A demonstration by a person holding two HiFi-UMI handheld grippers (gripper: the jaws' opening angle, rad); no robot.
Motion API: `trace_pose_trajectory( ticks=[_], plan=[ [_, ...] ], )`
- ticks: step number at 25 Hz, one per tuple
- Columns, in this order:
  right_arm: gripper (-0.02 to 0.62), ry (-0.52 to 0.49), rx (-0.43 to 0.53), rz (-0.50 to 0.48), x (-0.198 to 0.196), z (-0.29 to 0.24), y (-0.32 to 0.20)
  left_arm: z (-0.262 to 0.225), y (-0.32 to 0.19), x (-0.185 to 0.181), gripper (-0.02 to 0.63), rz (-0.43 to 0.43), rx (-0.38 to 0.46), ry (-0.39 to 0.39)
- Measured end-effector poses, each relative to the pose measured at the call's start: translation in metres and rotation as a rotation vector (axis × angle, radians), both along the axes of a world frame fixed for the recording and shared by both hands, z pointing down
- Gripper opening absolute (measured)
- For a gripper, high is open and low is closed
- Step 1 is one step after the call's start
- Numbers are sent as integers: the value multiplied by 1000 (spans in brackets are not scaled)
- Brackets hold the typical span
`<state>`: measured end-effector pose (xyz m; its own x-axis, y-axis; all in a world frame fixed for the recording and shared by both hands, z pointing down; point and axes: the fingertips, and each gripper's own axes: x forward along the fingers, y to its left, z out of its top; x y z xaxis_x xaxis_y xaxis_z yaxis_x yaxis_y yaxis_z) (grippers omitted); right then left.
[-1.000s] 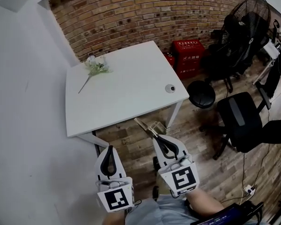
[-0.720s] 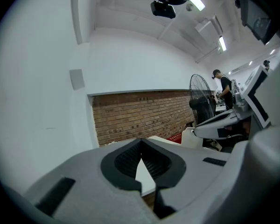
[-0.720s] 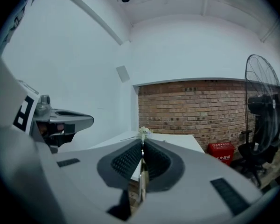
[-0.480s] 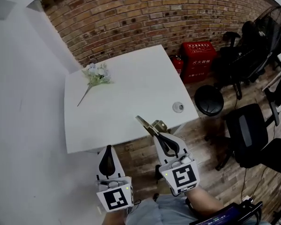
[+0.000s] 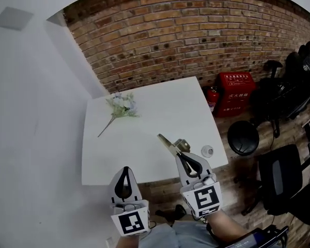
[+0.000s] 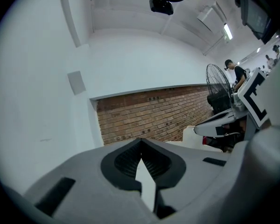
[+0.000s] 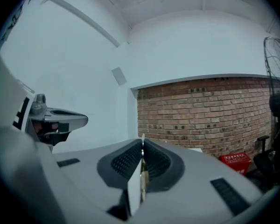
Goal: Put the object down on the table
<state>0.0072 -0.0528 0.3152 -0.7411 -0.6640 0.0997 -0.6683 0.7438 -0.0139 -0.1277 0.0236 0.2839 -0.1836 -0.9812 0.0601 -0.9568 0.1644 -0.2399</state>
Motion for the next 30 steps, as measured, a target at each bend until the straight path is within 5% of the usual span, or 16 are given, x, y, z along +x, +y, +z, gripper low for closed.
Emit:
trace_pose_trajectory(
  ticks=[14, 30],
  plan=[
    [20, 48, -22, 15, -58, 16, -62, 20, -55, -69, 8, -19, -35, 33],
    [20, 122, 1, 170, -138, 10, -150, 13, -172, -166, 8, 137, 18, 90]
  ],
)
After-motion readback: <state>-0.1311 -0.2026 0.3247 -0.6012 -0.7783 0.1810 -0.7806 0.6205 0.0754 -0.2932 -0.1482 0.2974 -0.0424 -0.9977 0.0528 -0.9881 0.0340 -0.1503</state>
